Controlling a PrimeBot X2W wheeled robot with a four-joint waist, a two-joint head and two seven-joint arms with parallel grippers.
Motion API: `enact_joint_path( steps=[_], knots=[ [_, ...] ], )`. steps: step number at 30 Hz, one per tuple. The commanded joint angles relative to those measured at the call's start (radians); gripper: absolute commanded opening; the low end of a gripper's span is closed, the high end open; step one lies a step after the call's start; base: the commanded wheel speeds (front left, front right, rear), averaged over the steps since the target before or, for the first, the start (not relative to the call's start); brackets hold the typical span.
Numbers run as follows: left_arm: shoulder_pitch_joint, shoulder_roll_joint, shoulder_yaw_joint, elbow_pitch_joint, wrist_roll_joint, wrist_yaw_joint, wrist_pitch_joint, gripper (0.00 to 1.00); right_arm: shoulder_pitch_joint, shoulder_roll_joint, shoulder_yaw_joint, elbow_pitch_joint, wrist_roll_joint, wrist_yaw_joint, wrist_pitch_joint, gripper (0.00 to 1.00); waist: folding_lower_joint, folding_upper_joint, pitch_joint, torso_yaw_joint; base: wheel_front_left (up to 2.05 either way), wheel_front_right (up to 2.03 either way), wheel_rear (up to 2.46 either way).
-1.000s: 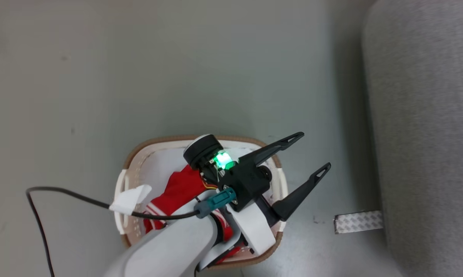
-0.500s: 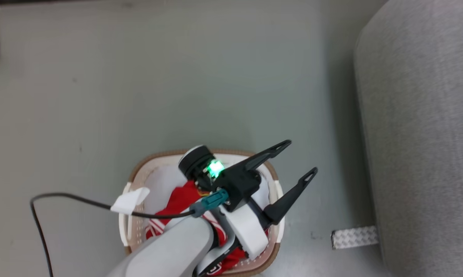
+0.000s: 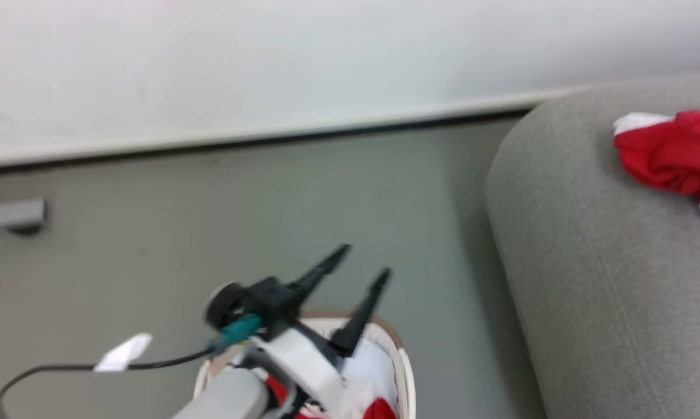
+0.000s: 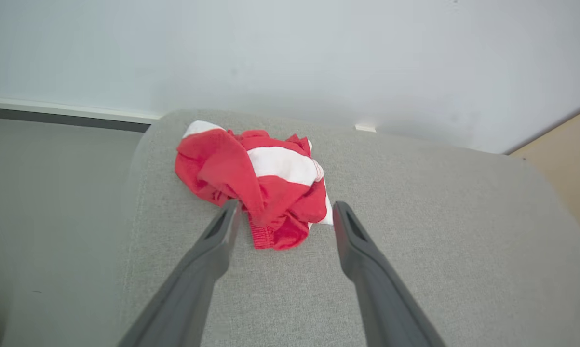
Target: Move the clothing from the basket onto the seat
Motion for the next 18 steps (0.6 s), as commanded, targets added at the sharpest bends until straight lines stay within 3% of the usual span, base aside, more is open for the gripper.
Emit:
enact_joint_path(
  steps=[1,7,16,18],
  knots=[
    [0.032,0.021,0.030,-0.006,-0.026,0.024,-0.015,1.00,0.037,-0.007,0.002,-0.055,0.026,-0.002,0.000,1.00,0.0003,0.0000,-0.116,0.005,0.00,0.00,0.00],
    [0.122,0.090,0.150,-0.042,-0.083,0.115,-0.041,1.00,0.141,0.072,-0.002,-0.253,0.061,-0.002,-0.048,1.00,0.0003,0.0000,-0.224,0.032,0.00,0.00,0.00],
    [0.284,0.151,0.264,-0.093,-0.093,0.257,-0.074,1.00,0.370,0.307,-0.087,-0.462,-0.028,-0.002,-0.246,1.00,0.0003,0.0000,-0.263,0.099,0.00,0.00,0.00],
    [0.322,0.143,0.291,-0.111,-0.111,0.275,-0.081,1.00,0.428,0.355,-0.104,-0.500,-0.062,-0.002,-0.291,1.00,0.0003,0.0000,-0.261,0.110,0.00,0.00,0.00]
  ],
)
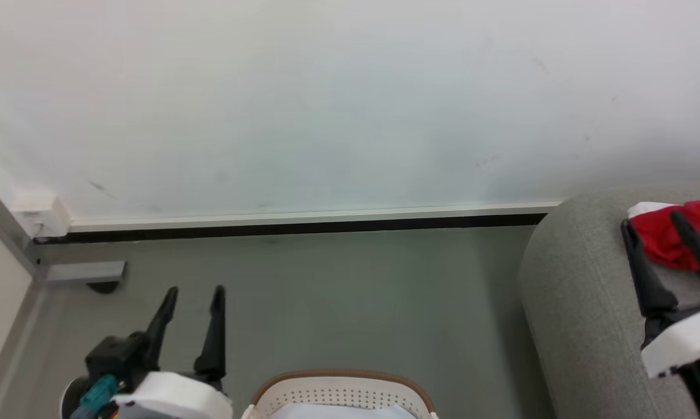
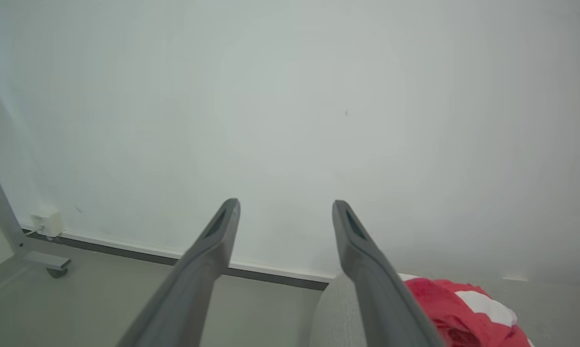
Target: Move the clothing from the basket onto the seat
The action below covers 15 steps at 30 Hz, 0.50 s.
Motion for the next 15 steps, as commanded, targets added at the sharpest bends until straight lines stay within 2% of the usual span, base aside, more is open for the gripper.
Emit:
enact_joint_path(
  steps=[1,4,8,15],
  knots=[
    [0.040,-0.001,0.024,-0.019,-0.009,0.009,-0.013,1.00,0.056,0.040,-0.023,-0.032,-0.030,-0.002,-0.047,1.00,0.0003,-0.0001,-0.001,0.020,0.00,0.00,0.00],
    [0.094,0.011,0.061,-0.030,0.008,0.023,-0.022,1.00,0.143,0.106,-0.034,-0.064,-0.066,-0.002,-0.123,1.00,0.0003,-0.0001,-0.001,0.035,0.00,0.00,0.00],
    [0.151,-0.006,0.105,-0.052,0.044,0.024,-0.024,1.00,0.235,0.166,-0.017,-0.063,-0.097,-0.002,-0.203,1.00,0.0003,-0.0001,0.001,0.045,0.00,0.00,0.00],
    [0.188,-0.038,0.165,-0.079,0.110,-0.012,-0.024,1.00,0.260,0.214,-0.012,-0.040,-0.124,-0.002,-0.260,1.00,0.0003,-0.0001,0.014,0.035,0.00,0.00,0.00]
  ],
)
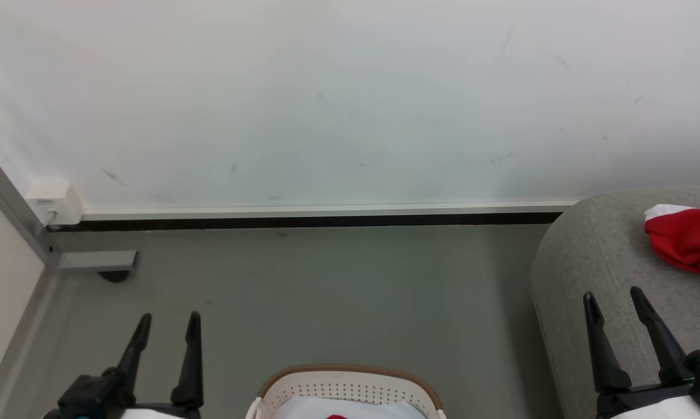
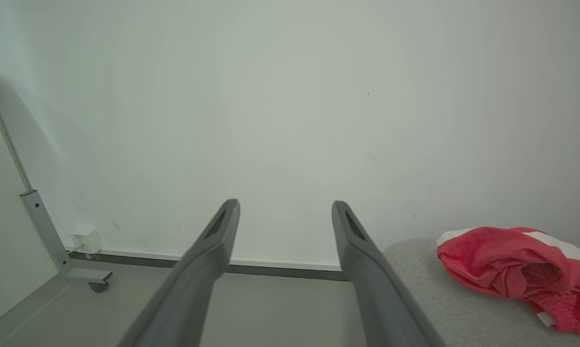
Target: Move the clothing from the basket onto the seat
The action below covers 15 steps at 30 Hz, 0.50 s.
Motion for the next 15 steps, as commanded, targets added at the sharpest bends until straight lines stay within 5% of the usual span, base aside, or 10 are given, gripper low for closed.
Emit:
enact_joint_path(
  steps=[1,15],
  knots=[
    [0.013,-0.008,0.015,-0.007,0.020,-0.011,-0.001,1.00,0.005,0.009,0.001,0.009,-0.016,-0.002,-0.008,1.00,0.0000,0.0000,0.003,-0.002,0.00,0.00,0.00],
    [-0.007,-0.057,0.026,0.032,0.060,-0.086,-0.001,1.00,-0.028,0.030,0.001,0.021,-0.036,-0.002,-0.012,1.00,0.0000,0.0000,0.039,-0.023,0.00,0.00,0.00]
  ],
)
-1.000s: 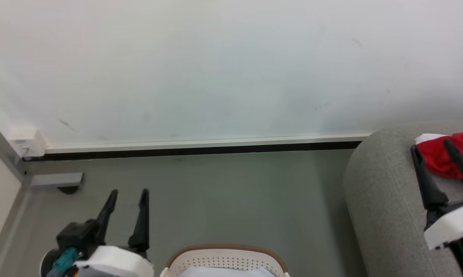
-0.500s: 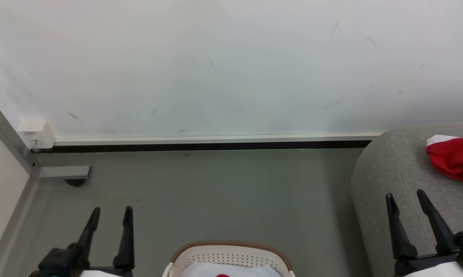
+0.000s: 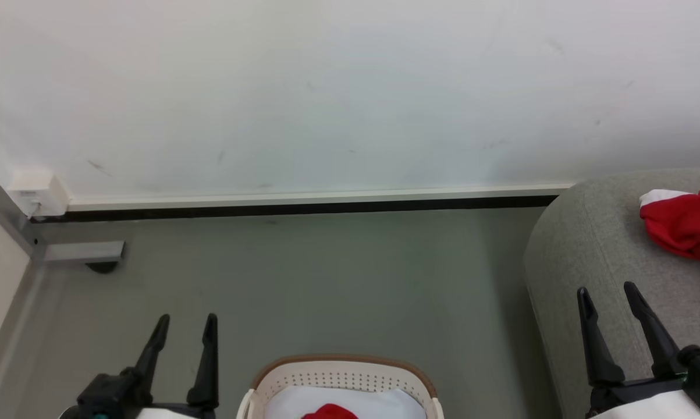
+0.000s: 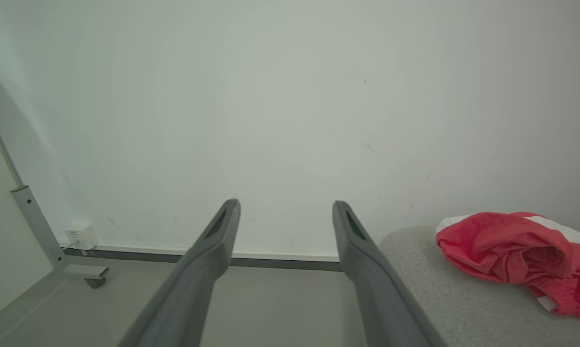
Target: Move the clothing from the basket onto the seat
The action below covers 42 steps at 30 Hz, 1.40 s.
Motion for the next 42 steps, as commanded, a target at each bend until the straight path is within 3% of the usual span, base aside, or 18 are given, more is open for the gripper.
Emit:
enact_joint_path(
  steps=[1,11,24,34,42],
  knots=[
    [-0.020,-0.003,-0.004,0.008,0.018,-0.009,-0.001,1.00,-0.021,0.001,-0.004,-0.007,-0.011,-0.002,0.001,1.00,0.0000,0.0000,0.022,-0.002,0.00,0.00,0.00],
    [-0.218,0.000,-0.153,0.131,0.073,-0.151,0.082,1.00,-0.134,-0.006,-0.012,-0.048,-0.020,-0.003,-0.026,1.00,0.0000,0.0000,0.242,-0.048,0.00,0.00,0.00],
    [-0.457,-0.060,-0.309,0.532,0.055,-0.296,0.335,1.00,-0.277,0.015,-0.022,-0.049,-0.020,-0.003,-0.095,1.00,0.0000,0.0000,0.459,-0.159,0.00,0.00,0.00],
    [-0.615,-0.063,-0.391,0.817,-0.023,-0.323,0.498,1.00,-0.380,0.029,-0.017,-0.056,-0.011,-0.003,-0.138,1.00,0.0000,0.0000,0.639,-0.238,0.00,0.00,0.00],
    [-0.696,-0.036,-0.482,0.912,-0.102,-0.323,0.597,1.00,-0.431,0.035,0.016,-0.044,-0.013,-0.003,-0.155,1.00,0.0000,0.0000,0.755,-0.285,0.00,0.00,0.00]
  ],
)
